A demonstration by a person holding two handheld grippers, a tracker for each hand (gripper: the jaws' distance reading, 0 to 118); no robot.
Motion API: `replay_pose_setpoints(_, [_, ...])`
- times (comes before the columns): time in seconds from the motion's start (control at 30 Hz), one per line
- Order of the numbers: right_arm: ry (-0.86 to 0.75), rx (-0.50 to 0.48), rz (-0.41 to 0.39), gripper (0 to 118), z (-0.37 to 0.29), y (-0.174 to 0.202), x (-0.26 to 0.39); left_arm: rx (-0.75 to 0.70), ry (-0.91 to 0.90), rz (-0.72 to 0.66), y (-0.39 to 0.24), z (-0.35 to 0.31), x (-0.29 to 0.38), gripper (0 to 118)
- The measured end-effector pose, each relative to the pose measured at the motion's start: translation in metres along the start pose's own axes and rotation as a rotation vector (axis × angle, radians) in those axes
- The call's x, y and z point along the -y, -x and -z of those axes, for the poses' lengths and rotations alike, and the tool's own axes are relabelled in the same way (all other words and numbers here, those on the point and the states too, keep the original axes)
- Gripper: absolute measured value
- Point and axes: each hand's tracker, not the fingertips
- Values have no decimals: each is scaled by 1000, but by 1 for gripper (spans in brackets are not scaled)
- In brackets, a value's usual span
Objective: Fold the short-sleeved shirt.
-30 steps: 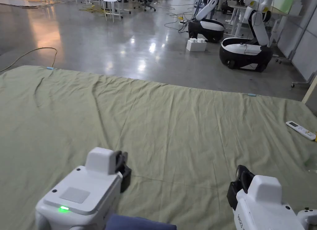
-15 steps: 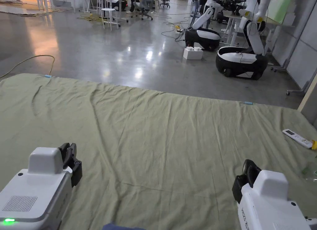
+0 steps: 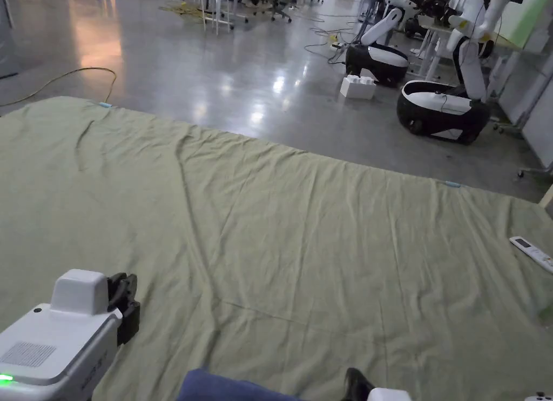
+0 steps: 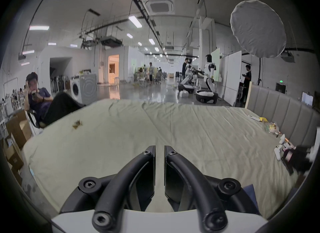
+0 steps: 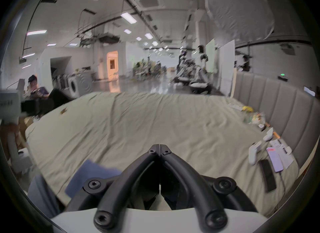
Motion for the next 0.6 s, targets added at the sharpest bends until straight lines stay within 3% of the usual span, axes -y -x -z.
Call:
replay_pose_setpoints(0.13, [76,-100,10,1,16,37,24,22,70,-62,9,-4,25,10])
replay_pose_setpoints(0.37, [146,-24,-62,1,52,58,73,100,255,-238,24,-1,68,12])
replay_pose_setpoints(0.43, [177,34,-82,1,60,56,90,135,302,-282,27,2,75,24])
replay_pose_setpoints(0.53, [180,40,-79,1,61,48,100,234,387,-361,32,12,80,70])
replay_pose_setpoints(0.6, [168,45,-90,1,60,46,102,347,449,-408,35,23,83,76])
